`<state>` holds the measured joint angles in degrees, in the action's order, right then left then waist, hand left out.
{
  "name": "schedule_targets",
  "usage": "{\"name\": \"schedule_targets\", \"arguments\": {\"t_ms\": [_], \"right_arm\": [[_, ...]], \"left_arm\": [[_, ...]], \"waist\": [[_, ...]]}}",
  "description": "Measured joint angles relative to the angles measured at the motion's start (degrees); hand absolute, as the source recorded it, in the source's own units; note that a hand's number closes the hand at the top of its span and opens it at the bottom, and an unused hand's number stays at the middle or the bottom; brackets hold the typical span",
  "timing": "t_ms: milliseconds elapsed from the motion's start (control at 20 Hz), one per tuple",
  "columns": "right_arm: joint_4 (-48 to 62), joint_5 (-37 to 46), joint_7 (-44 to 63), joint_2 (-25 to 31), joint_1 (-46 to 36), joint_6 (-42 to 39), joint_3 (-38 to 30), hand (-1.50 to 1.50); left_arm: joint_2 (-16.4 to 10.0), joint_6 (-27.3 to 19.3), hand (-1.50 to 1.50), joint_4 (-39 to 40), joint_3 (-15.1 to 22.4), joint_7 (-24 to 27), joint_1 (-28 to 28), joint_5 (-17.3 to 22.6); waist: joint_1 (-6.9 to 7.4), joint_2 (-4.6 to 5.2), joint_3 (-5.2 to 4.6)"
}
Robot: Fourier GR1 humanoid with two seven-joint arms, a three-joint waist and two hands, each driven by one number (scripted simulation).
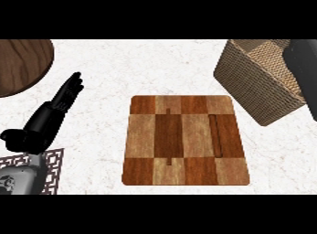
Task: Pick the sweet potato from the cutting board and place it in the basket
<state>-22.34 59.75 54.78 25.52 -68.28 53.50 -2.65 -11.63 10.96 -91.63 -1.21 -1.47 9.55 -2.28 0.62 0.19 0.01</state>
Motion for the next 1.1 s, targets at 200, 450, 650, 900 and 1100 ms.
{"name": "schedule_targets", "arguments": {"t_ms": [200, 450, 650, 900, 1100], "right_arm": [[-0.2, 0.7, -2.6, 1.4, 3.4, 2.1, -0.6, 1.5], [-1.3, -0.8, -5.7, 2.9, 6.3, 7.3, -3.6, -1.5], [-1.7, -2.2, -8.5, 4.0, 6.5, 7.7, -5.0, -1.5], [-4.2, -4.5, -13.3, 3.7, 8.2, 8.7, -6.0, -1.5], [-8.0, -8.3, -16.9, 3.7, 8.1, 9.6, -7.9, -1.5]], "left_arm": [[0.1, 0.2, 0.0, 0.3, -0.2, 0.1, 0.1, -0.2], [0.0, 0.8, 0.0, -0.5, -0.2, -0.4, 0.1, 0.1], [0.2, 0.6, 0.0, 0.5, -0.5, -0.1, 0.9, -0.5], [0.5, 0.6, 0.0, 1.5, -0.9, 1.5, 0.3, -1.0], [-0.3, 1.7, 0.0, 1.5, -1.6, 1.2, 0.2, -0.3]], "waist": [[0.14, 0.08, 0.01], [0.42, 0.2, 0.04], [0.32, 0.17, 0.04], [0.16, 0.06, 0.01], [0.18, 0.04, 0.03]]}}
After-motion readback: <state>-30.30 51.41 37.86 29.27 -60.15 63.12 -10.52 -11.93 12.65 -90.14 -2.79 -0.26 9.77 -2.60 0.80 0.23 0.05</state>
